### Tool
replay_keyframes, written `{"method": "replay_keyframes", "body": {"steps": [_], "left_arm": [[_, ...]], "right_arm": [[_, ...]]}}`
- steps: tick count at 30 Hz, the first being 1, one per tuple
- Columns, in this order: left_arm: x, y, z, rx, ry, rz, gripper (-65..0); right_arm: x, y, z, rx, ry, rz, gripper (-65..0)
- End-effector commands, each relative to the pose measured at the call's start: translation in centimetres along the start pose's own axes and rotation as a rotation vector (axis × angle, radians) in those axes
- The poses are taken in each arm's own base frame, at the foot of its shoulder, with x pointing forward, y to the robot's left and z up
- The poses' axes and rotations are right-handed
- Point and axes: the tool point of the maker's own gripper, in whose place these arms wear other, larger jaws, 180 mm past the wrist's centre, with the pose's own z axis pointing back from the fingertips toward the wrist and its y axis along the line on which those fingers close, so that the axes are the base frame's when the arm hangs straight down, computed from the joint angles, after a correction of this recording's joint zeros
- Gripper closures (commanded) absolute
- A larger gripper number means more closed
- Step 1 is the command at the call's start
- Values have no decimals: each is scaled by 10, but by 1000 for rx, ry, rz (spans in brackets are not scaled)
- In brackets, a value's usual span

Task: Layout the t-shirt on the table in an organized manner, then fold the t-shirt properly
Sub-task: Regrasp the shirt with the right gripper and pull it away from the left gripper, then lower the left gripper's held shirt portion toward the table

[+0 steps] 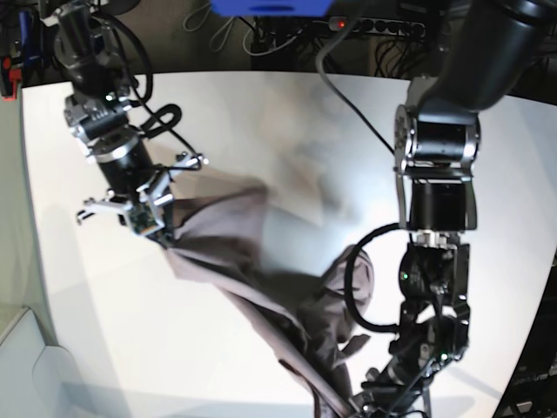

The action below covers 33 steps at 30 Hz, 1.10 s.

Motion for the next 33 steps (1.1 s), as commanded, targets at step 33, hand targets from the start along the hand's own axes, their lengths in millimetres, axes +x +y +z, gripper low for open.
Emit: {"method": "replay_keyframes", "body": {"steps": [33], "left_arm": [[-43,5,-57,86,26,118,-36]], "right_arm": [[-127,-103,78,-289,251,8,0]]}}
